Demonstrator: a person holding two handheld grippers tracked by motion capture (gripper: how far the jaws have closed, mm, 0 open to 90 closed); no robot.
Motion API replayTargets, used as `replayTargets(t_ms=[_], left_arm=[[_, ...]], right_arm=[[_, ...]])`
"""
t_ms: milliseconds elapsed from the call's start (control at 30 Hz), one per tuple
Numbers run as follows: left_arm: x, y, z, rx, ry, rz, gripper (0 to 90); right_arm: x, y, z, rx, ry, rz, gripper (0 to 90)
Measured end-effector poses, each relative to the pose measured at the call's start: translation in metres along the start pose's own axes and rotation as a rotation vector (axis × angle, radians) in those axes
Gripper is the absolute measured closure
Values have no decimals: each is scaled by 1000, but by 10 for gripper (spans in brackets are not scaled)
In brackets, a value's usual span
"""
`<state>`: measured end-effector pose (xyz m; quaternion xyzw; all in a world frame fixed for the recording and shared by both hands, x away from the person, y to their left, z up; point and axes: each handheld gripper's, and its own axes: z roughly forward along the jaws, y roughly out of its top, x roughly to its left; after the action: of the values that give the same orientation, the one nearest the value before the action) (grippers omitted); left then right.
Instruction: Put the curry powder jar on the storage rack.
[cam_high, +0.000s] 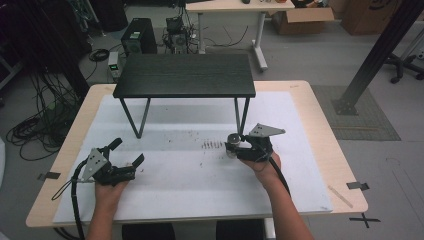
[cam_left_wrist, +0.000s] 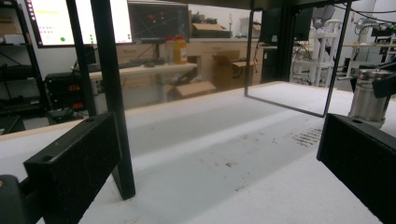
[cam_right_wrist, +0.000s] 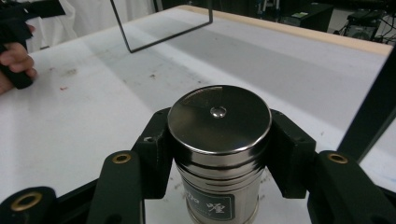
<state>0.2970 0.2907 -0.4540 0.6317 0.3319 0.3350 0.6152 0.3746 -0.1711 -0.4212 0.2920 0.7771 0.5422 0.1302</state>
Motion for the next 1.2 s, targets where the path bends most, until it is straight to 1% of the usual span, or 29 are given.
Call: replayTargets(t_ms=[67, 233, 467, 567, 667, 800, 967, 1200], left_arm=[[0, 0, 0, -1, 0, -1, 2], [0, 0, 0, 0, 0, -1, 2], [0, 0, 0, -2, 0, -1, 2], [0, 0, 0, -1, 0, 1, 2], [0, 0, 0, 0, 0, 1, 2], [0, 0, 0, -1, 0, 1, 2], [0, 0, 0, -1, 0, 1, 2], [0, 0, 0, 0, 0, 0, 2]], right_arm=[[2, 7, -1, 1, 11, 1, 481], [8, 24, -4, -2, 32, -13, 481], [14, 49, -10, -19, 67, -22, 481], [16, 59, -12, -10, 79, -31, 481], [19, 69, -15, -1, 85, -50, 481], [21, 83, -18, -6, 101, -65, 481], [23, 98, -20, -9, 106, -81, 481], [25, 118, -26, -28, 122, -81, 481]])
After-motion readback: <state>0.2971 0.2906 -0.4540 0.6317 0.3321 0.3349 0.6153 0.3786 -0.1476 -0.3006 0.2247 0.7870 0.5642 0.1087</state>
